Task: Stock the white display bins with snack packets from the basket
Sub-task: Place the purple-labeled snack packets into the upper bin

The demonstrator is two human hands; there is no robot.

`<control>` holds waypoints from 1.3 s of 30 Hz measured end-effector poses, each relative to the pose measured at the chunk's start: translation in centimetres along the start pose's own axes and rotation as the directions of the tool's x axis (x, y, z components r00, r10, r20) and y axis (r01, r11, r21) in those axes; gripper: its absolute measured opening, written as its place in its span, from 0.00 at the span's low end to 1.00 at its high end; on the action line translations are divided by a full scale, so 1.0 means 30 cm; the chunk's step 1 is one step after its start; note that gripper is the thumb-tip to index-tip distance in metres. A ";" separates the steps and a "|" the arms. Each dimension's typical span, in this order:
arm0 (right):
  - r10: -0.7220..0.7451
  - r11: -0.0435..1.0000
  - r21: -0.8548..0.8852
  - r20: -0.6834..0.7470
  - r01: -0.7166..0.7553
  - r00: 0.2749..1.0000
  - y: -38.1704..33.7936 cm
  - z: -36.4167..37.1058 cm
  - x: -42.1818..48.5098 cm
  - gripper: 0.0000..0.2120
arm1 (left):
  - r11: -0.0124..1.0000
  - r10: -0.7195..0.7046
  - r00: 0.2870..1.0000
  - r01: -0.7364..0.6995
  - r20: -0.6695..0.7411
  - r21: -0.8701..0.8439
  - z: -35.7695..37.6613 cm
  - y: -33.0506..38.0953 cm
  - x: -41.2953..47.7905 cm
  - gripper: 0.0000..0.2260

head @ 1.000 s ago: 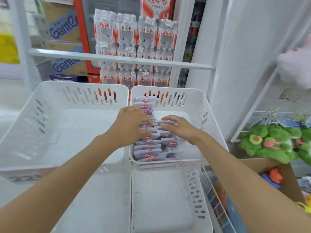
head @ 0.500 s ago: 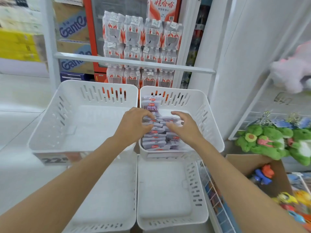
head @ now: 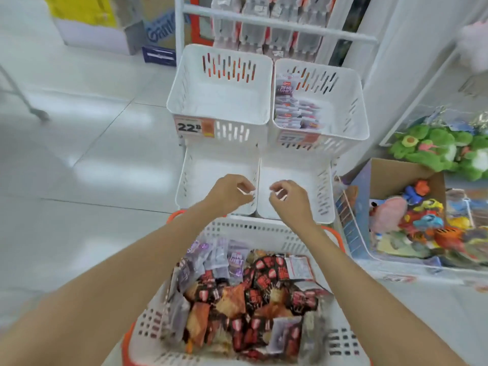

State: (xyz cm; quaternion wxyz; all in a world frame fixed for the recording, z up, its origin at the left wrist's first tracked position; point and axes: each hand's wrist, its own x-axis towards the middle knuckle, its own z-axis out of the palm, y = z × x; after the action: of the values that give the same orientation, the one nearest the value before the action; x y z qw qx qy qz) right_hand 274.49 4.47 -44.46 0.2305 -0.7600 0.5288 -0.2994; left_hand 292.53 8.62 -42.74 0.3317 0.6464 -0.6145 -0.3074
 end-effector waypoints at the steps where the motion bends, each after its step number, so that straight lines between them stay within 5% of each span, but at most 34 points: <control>1: 0.048 0.999 0.003 0.090 -0.048 0.995 0.017 0.048 -0.051 0.06 | 0.999 -0.045 0.999 0.045 0.010 -0.023 0.009 -0.055 -0.053 0.06; 4: 0.193 0.978 0.003 0.365 -0.208 0.911 0.073 0.202 -0.185 0.08 | 0.966 -0.159 0.987 0.154 -0.008 -0.208 0.018 -0.221 -0.204 0.06; 8: 0.178 0.984 -0.119 0.572 -0.133 0.801 0.109 0.404 -0.286 0.17 | 0.890 -0.340 0.940 0.308 -0.039 -0.335 0.001 -0.374 -0.341 0.11; 12: 0.048 0.953 -0.244 0.701 0.177 0.712 0.136 0.563 -0.287 0.30 | 0.892 -0.402 0.914 0.381 -0.045 -0.243 -0.033 -0.441 -0.385 0.06; 16: -0.148 0.822 -0.351 0.630 0.449 0.763 0.182 0.572 -0.270 0.20 | 0.887 -0.423 0.903 0.398 -0.070 -0.234 -0.056 -0.474 -0.389 0.08; 18: -0.187 0.905 -0.247 0.500 0.347 0.845 0.162 0.517 -0.265 0.12 | 0.877 -0.434 0.897 0.402 -0.077 -0.261 -0.046 -0.471 -0.382 0.09; 21: -0.022 0.999 0.036 0.380 0.009 0.925 0.099 0.408 -0.222 0.15 | 0.843 -0.431 0.902 0.401 -0.003 -0.358 0.009 -0.427 -0.350 0.19; 24: 0.074 0.924 0.279 0.545 -0.263 0.835 0.055 0.344 -0.199 0.15 | 0.807 -0.371 0.895 0.442 0.248 -0.392 0.073 -0.397 -0.319 0.26; 26: 0.091 0.903 0.278 0.624 -0.329 0.776 0.067 0.329 -0.197 0.15 | 0.776 -0.377 0.865 0.490 0.331 -0.397 0.103 -0.407 -0.314 0.17; 28: 0.159 0.863 0.295 0.611 -0.409 0.775 0.102 0.329 -0.199 0.17 | 0.759 -0.440 0.862 0.506 0.251 -0.409 0.106 -0.425 -0.315 0.13; 31: 0.328 0.824 0.220 0.567 -0.523 0.756 0.195 0.366 -0.215 0.17 | 0.697 -0.530 0.833 0.534 0.158 -0.479 0.088 -0.460 -0.329 0.12; 35: 0.430 0.810 0.027 0.652 -0.586 0.625 0.245 0.459 -0.293 0.08 | 0.587 -0.547 0.798 0.580 0.251 -0.564 0.053 -0.480 -0.359 0.14; 39: 0.480 0.760 0.141 0.535 -0.634 0.695 0.225 0.528 -0.331 0.15 | 0.561 -0.554 0.780 0.609 0.293 -0.561 0.042 -0.504 -0.379 0.22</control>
State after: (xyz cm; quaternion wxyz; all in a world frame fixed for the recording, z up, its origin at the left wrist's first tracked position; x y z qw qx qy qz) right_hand 278.46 12.09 -62.38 0.5497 -0.5621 0.6095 -0.1016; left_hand 299.81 20.26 -55.79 0.3815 0.6495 -0.2407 -0.6121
